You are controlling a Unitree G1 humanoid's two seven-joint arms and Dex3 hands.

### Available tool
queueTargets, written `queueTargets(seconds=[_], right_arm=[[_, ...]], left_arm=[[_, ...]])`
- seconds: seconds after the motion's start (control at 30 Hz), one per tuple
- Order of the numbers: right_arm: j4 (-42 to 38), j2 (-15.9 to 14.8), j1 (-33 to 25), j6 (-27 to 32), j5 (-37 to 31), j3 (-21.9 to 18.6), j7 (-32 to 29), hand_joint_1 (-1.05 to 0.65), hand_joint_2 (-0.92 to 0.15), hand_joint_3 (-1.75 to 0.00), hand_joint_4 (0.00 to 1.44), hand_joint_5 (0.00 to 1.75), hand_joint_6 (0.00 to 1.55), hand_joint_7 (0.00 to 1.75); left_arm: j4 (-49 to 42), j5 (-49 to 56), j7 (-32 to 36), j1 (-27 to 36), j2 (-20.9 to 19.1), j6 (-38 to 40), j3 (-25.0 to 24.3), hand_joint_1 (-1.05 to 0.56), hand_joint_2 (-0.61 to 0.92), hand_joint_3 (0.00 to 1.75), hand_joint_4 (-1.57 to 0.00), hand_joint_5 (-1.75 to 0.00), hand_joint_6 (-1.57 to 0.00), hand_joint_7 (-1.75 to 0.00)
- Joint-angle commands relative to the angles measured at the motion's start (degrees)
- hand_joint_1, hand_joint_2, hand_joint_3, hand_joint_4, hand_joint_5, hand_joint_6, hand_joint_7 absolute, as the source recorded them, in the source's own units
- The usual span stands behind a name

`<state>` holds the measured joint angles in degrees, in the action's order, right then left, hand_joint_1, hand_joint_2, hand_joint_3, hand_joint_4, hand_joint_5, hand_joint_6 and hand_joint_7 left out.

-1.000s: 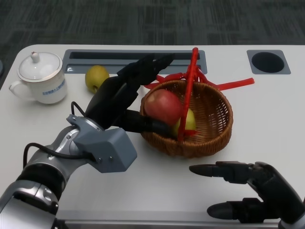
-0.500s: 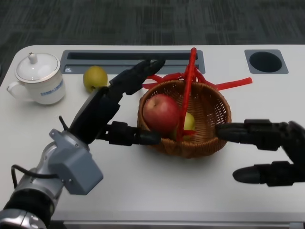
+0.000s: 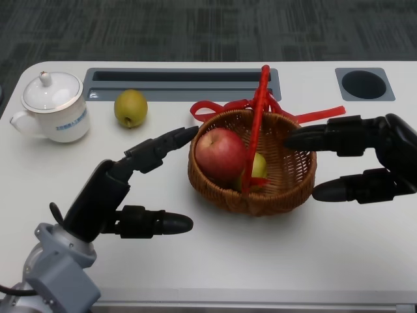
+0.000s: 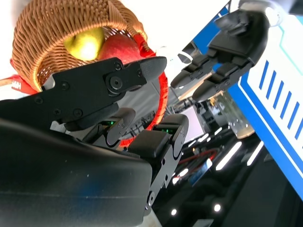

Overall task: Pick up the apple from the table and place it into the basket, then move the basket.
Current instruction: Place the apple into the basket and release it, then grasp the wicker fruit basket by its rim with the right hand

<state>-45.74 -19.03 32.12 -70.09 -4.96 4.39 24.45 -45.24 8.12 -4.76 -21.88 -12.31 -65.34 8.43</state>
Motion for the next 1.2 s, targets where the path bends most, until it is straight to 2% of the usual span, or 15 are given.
queueTargets(seconds=[0.03, 0.3, 0.53, 0.83, 1.2], right_arm=[[-2.5, -1.0, 3.1, 1.8, -3.8, 1.1, -1.1, -0.46, -0.85, 0.00, 0.74, 0.01, 0.72, 0.01], [-10.1, -2.1, 8.6, 2.2, -17.7, 5.0, -9.4, -0.59, -0.80, 0.00, 0.79, 0.01, 0.76, 0.01], [-15.7, -4.0, 13.3, 3.3, -29.8, 11.8, -18.2, -0.74, -0.84, -0.01, 0.80, 0.01, 0.74, 0.00], [-19.8, -4.3, 17.2, 5.8, -37.2, 19.2, -25.0, -0.78, -0.88, -0.01, 0.79, 0.00, 0.74, 0.00], [-24.5, -2.8, 20.7, 10.9, -42.2, 26.4, -31.7, -0.78, -0.88, 0.00, 0.82, 0.01, 0.74, 0.00]], left_arm=[[2.4, -0.1, -0.4, 1.9, -1.4, -0.1, -1.5, -0.68, 0.82, 0.00, -0.42, -0.03, -0.48, -0.02], [5.8, -1.9, -1.0, 5.3, -2.5, -0.9, -4.0, -0.67, 0.82, 0.00, -0.45, -0.02, -0.52, -0.02], [8.0, -2.8, -1.4, 7.7, -2.8, -1.4, -5.2, -0.65, 0.81, 0.00, -0.48, -0.02, -0.56, -0.02], [10.4, -3.8, -1.7, 9.1, -2.0, -1.4, -6.0, -0.63, 0.79, 0.00, -0.52, -0.02, -0.62, -0.02], [11.9, -1.4, -0.2, 10.5, -0.5, -1.7, -7.9, -0.65, 0.80, 0.00, -0.56, -0.02, -0.65, -0.01]])
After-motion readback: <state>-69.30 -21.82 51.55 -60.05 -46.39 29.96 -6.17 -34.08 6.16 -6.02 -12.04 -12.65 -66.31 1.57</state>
